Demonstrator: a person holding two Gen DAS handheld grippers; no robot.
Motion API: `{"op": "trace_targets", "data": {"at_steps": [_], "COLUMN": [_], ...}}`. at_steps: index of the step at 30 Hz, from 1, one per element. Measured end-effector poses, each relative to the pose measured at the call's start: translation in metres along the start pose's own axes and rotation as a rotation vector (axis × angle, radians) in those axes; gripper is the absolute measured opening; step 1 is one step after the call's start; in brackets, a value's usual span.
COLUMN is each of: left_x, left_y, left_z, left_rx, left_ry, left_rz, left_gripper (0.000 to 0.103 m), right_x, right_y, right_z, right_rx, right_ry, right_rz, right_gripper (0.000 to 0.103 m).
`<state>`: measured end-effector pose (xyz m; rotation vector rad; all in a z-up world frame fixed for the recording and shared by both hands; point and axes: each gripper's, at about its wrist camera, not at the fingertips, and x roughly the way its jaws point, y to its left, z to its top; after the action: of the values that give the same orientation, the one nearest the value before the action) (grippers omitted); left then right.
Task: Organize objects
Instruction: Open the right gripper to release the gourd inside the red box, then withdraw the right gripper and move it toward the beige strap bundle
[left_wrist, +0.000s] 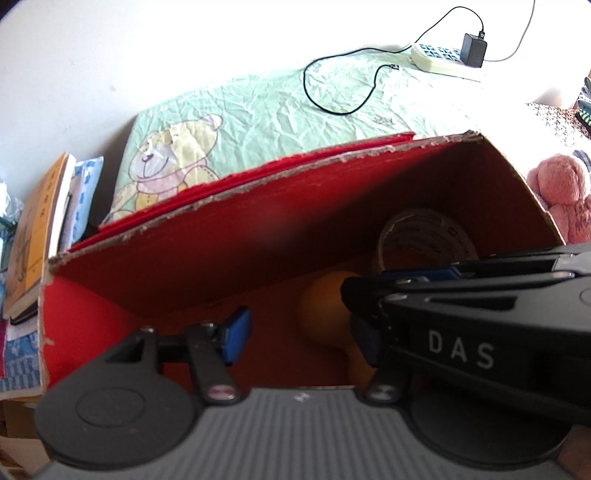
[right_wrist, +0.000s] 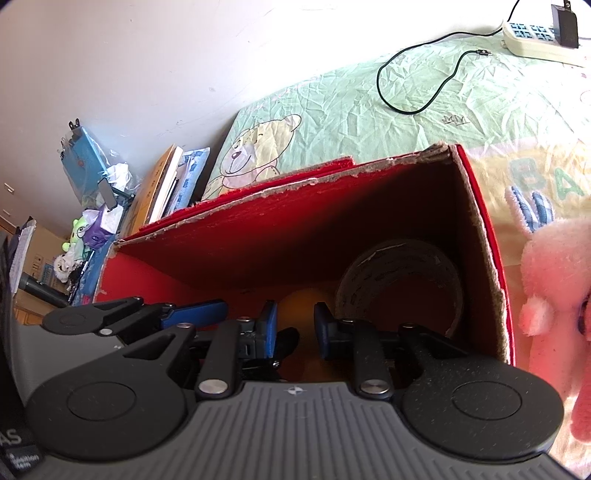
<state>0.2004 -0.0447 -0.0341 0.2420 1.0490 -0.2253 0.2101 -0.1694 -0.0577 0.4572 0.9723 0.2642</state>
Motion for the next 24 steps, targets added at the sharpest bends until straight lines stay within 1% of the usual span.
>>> {"op": "trace_targets", "data": {"at_steps": [2, 7, 11, 16, 20, 24], "left_x": [-0.001, -0.003, -0.004, -0.009, -0.025, -0.046], "left_y": [-0.001, -0.003, -0.004, -0.004, -0.006, -0.007], "left_z": [0.0, -0.001, -0.001, -0.004, -0.01, -0.02], "left_rx": [-0.004, -0.005, 0.004, 0.001, -0.003, -0.028], "left_ry": [-0.002, -0.019, -0.03, -0.056, -0.104, -0.135], "left_rz": [0.027, 0.065, 0.071, 0.083, 0.111, 0.1], "left_gripper": [0.062, 0.062, 0.062, 0.061, 0.06, 0.06], "right_x": [-0.001, -0.004, -0.007, -0.01, -0.021, -0.035], "right_y": [0.001, 0.0, 0.0, 0.0, 0.001, 0.002], "right_z": [-0.001, -0.002, -0.004, -0.003, -0.008, -0.019], "right_rx": [-0.003, -0.001, -0.001, -0.002, 0.012, 0.034], "right_ry": [-0.011, -0.037, -0.067, -0.08, -0.124, -0.169], "right_rz": [-0.011, -0.013, -0.017, -0.02, -0.045, -0.04], "right_gripper": [0.023, 0.023, 0.023, 0.023, 0.024, 0.026]}}
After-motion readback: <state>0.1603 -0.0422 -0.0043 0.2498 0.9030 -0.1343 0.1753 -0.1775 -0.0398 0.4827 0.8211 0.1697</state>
